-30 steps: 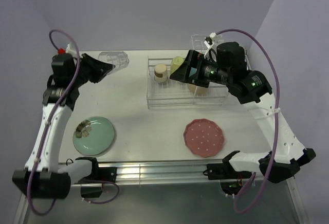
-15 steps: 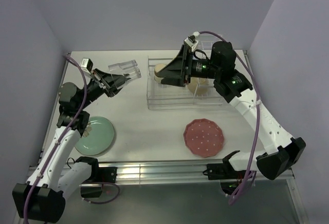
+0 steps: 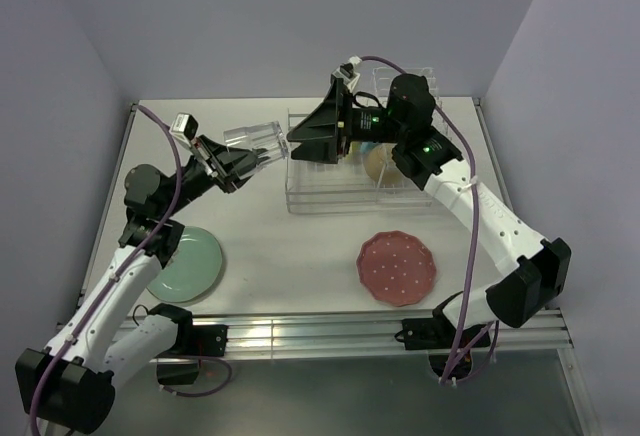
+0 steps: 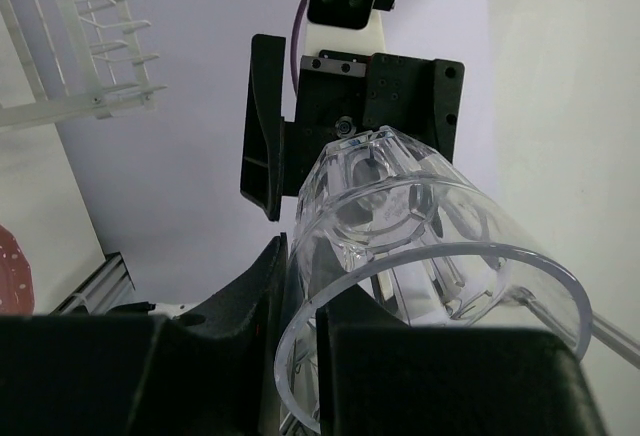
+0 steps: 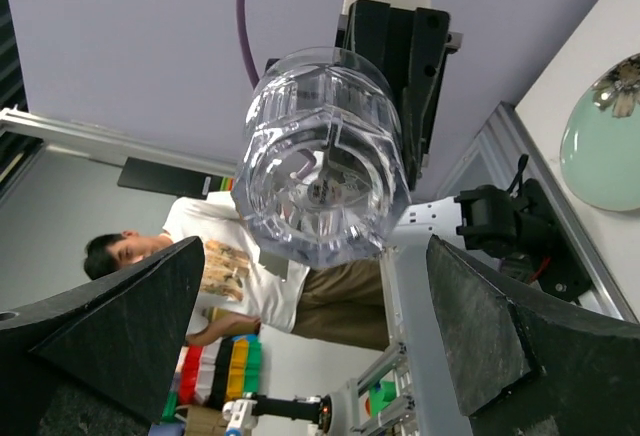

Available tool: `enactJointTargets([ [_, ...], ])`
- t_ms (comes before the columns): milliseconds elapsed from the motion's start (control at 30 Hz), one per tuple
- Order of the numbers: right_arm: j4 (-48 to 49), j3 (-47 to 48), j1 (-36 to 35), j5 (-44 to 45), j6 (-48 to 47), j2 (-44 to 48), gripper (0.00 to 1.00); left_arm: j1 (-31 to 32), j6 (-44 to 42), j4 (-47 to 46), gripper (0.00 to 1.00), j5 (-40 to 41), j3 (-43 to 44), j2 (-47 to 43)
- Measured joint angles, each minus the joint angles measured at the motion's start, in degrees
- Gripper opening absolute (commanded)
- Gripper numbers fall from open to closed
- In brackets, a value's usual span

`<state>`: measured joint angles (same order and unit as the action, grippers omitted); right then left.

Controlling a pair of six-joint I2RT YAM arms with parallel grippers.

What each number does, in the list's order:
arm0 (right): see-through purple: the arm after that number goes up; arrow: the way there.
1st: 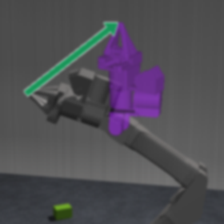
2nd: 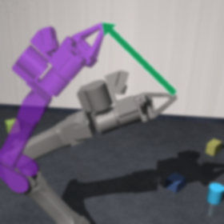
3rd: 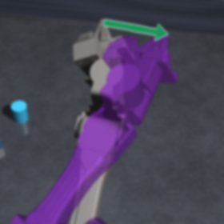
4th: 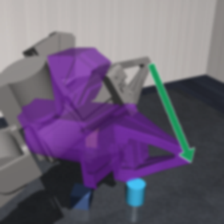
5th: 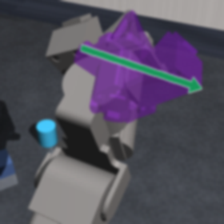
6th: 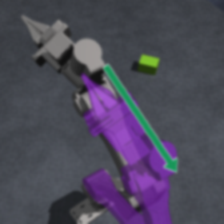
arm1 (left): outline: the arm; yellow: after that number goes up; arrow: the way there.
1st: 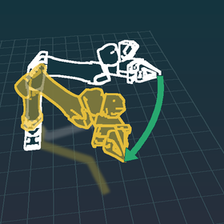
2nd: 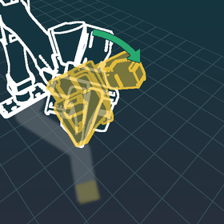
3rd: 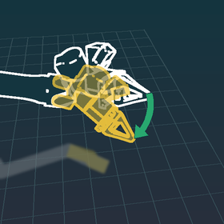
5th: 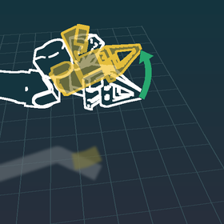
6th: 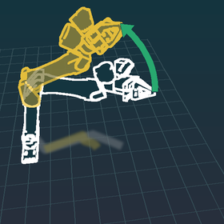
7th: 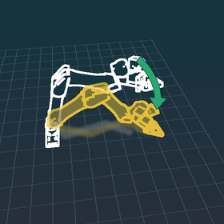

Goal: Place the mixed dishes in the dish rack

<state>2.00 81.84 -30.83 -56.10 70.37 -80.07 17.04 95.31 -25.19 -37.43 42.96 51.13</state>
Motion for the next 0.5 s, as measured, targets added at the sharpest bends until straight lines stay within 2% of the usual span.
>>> enactJointTargets([
  [500,3.9,0.3,-2.6,-0.3,2.7,-2.1,0.97,3.7,0.2,-1.2,0.00,2.3,0.0,2.0],
])
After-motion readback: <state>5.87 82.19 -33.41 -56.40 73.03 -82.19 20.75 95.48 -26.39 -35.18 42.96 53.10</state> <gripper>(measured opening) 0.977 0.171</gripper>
